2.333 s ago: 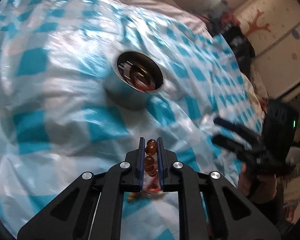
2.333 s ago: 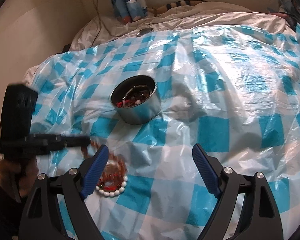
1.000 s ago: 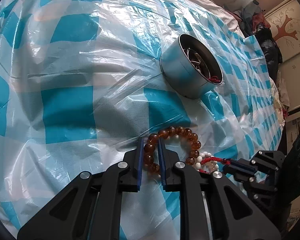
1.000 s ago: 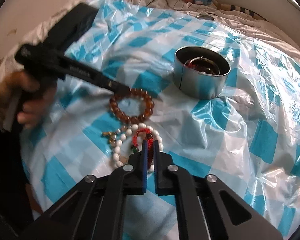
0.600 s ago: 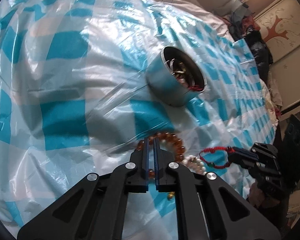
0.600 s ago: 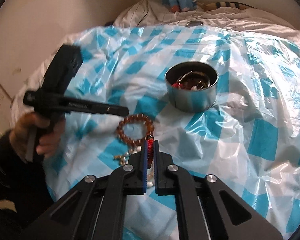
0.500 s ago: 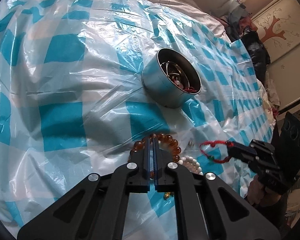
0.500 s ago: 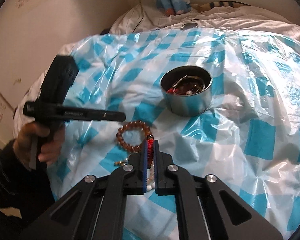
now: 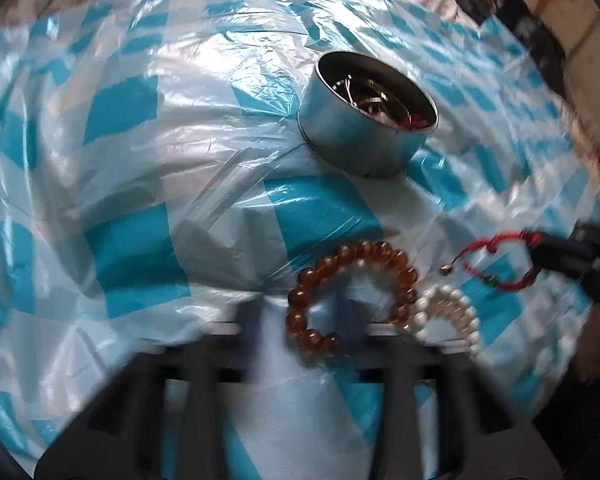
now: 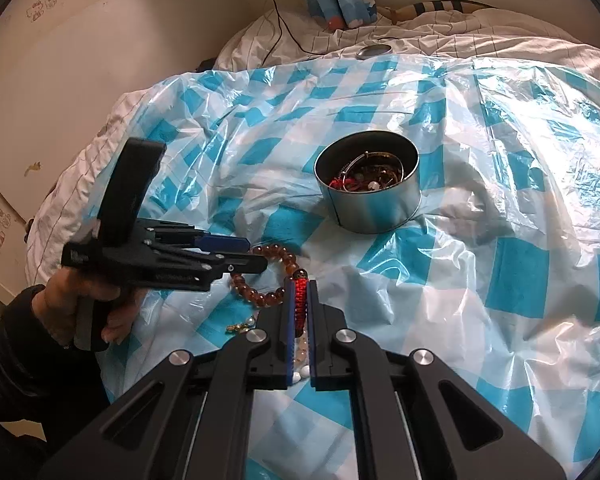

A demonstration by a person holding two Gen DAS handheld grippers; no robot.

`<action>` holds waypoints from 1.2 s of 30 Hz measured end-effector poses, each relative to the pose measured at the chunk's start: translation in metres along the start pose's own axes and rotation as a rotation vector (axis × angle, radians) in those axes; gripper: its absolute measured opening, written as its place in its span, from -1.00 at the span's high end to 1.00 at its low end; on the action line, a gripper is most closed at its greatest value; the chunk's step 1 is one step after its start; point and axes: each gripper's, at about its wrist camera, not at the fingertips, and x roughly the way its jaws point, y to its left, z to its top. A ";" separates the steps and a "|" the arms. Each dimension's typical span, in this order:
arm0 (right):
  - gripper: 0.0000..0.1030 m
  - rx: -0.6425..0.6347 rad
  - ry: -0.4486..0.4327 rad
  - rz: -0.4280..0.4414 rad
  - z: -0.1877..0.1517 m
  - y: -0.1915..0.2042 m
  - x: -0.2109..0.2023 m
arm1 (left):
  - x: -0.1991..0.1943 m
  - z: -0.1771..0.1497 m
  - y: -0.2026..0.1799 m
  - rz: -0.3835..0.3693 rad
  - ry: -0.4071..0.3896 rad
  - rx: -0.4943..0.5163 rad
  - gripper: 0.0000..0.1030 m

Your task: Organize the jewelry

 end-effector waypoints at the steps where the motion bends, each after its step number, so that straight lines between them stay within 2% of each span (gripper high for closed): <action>1: 0.89 0.004 -0.003 0.000 0.000 0.000 0.000 | -0.003 0.000 -0.002 -0.001 -0.009 0.013 0.81; 4: 0.89 0.024 -0.018 0.008 0.002 -0.004 -0.003 | -0.019 0.003 -0.008 -0.015 -0.050 0.032 0.81; 11: 0.89 0.086 -0.081 0.052 0.012 -0.014 -0.015 | -0.060 0.015 0.004 -0.211 -0.144 -0.045 0.81; 14: 0.89 0.109 -0.104 0.062 0.016 -0.018 -0.020 | -0.063 0.018 0.006 -0.263 -0.158 -0.073 0.81; 26: 0.89 0.203 -0.195 0.058 0.035 -0.035 -0.033 | -0.086 0.042 -0.001 -0.314 -0.243 -0.101 0.81; 36: 0.89 0.295 -0.255 0.068 0.051 -0.055 -0.035 | -0.095 0.071 -0.024 -0.344 -0.311 -0.108 0.81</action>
